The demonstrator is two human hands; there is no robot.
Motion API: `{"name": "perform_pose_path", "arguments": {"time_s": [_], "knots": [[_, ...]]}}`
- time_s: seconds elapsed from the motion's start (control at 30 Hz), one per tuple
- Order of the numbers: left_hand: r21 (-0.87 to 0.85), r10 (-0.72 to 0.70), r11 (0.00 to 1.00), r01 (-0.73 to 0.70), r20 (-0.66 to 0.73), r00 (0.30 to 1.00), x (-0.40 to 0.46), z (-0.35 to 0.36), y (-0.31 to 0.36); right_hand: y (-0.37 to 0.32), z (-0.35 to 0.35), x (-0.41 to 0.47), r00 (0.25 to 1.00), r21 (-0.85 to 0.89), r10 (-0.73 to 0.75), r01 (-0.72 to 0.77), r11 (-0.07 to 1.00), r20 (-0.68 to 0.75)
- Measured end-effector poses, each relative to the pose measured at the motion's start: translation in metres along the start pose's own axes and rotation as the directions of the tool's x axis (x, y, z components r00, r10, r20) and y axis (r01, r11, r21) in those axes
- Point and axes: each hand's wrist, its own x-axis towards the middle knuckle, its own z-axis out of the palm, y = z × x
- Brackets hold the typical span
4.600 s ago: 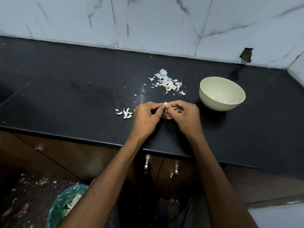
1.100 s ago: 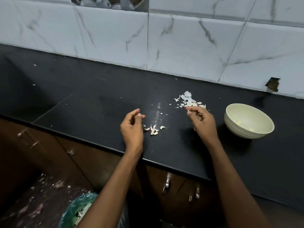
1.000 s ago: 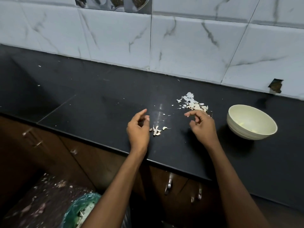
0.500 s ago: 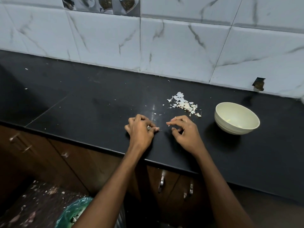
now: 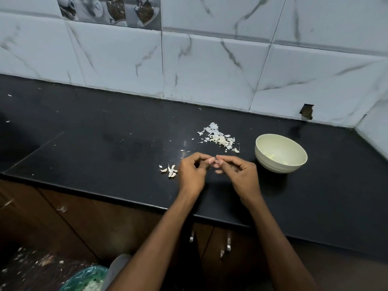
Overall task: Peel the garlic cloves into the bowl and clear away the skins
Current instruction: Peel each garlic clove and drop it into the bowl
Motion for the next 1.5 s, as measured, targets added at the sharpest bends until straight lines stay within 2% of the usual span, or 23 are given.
{"name": "perform_pose_path", "arguments": {"time_s": [0.07, 0.23, 0.37, 0.47, 0.57, 0.83, 1.33, 1.5], "knots": [[-0.031, -0.018, 0.999, 0.018, 0.022, 1.000, 0.002, 0.002, -0.006, 0.003, -0.005, -0.001, 0.999, -0.031, 0.033, -0.033, 0.999, 0.028], [-0.073, -0.060, 0.995, 0.062, 0.028, 0.998, 0.003, -0.002, -0.012, 0.009, -0.002, -0.001, 0.996, -0.211, 0.021, -0.002, 0.978, 0.089], [-0.062, -0.045, 0.997, 0.048, 0.042, 0.998, 0.000, -0.002, -0.009, 0.012, -0.002, -0.003, 0.993, -0.351, -0.088, 0.108, 0.930, 0.072], [-0.025, -0.035, 0.999, 0.036, 0.038, 0.999, -0.001, -0.001, -0.012, 0.015, -0.002, -0.002, 0.979, -0.481, -0.191, 0.200, 0.854, 0.069], [0.030, -0.023, 0.999, 0.022, 0.032, 0.999, 0.000, -0.001, -0.015, 0.018, -0.003, -0.001, 0.969, -0.567, -0.229, 0.240, 0.788, 0.092], [0.146, 0.045, 0.988, -0.049, 0.025, 0.999, -0.002, 0.001, -0.013, 0.018, -0.002, -0.001, 0.971, -0.598, -0.218, 0.234, 0.766, 0.100], [0.101, -0.003, 0.995, -0.001, 0.039, 0.999, -0.004, 0.000, -0.012, 0.015, -0.002, -0.003, 0.962, -0.623, -0.242, 0.265, 0.736, 0.124], [0.135, -0.006, 0.991, 0.002, 0.036, 0.999, -0.004, 0.001, -0.012, 0.011, -0.002, -0.003, 0.952, -0.675, -0.269, 0.294, 0.677, 0.144]]}}
